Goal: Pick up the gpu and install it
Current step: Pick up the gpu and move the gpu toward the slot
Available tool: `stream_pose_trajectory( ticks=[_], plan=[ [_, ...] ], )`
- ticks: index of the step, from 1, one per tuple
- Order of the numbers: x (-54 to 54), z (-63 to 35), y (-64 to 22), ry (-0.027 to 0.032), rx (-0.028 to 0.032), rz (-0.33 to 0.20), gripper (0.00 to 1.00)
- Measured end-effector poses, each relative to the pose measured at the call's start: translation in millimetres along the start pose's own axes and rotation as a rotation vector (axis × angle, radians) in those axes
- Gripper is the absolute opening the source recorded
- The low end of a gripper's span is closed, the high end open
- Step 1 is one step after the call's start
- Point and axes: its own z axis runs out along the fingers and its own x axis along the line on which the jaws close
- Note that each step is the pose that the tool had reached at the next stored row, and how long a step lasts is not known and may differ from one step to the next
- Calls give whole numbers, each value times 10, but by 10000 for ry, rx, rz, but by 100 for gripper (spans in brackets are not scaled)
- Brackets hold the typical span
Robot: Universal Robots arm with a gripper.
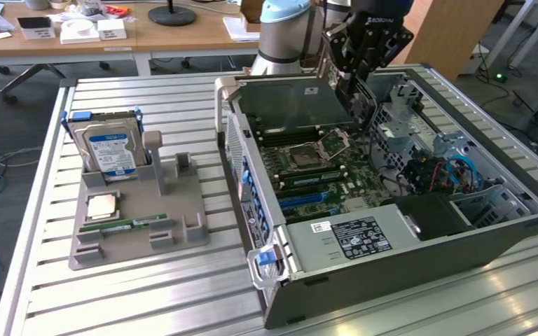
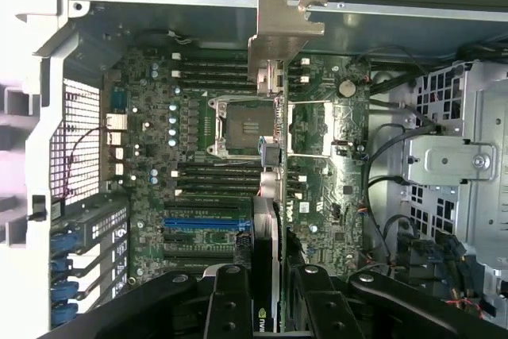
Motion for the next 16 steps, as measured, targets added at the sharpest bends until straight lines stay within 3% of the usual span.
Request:
stream_pose_trajectory(
  ticks=[16],
  plan=[
    [-209,5,-2,0,1,0,26]
  ],
)
